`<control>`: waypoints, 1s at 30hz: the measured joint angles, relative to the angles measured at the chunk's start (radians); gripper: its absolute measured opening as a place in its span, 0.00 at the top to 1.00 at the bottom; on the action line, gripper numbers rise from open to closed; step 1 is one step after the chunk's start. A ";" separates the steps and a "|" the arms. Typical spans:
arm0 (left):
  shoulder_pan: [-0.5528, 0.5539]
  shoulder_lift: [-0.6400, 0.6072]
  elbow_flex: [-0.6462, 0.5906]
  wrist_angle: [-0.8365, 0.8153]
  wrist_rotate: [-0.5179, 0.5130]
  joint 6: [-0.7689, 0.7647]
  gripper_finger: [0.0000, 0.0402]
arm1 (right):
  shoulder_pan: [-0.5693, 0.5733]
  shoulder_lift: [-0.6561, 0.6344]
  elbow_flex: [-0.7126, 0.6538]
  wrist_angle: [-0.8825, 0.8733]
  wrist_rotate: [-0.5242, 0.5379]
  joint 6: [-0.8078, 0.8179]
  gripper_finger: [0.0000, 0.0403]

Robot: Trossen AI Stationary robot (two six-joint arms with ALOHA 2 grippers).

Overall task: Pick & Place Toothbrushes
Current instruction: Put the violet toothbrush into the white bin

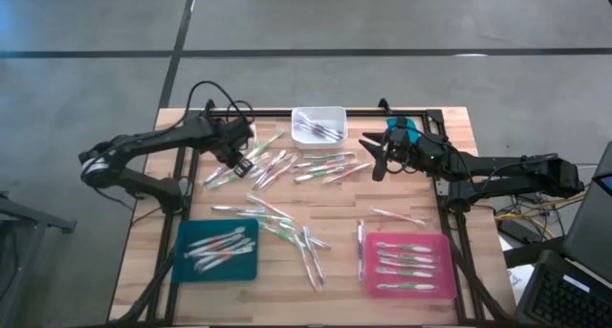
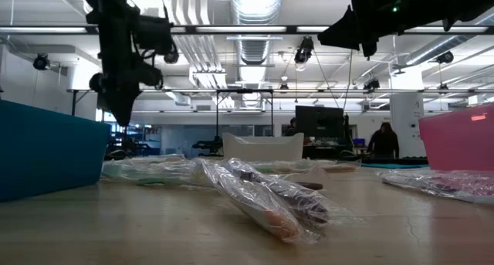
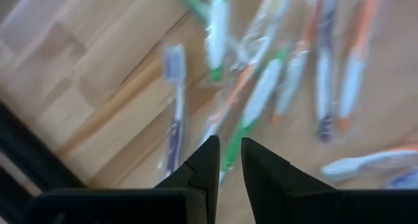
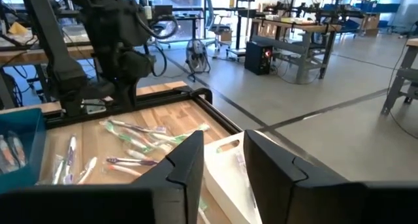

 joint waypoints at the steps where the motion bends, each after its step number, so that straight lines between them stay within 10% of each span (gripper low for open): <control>1: 0.015 0.000 -0.012 0.001 0.000 0.003 0.83 | 0.000 0.000 0.000 0.001 0.000 0.000 0.73; 30: 0.120 0.304 -0.060 0.012 -0.071 0.089 0.68 | 0.000 0.000 0.001 0.005 0.000 -0.004 0.75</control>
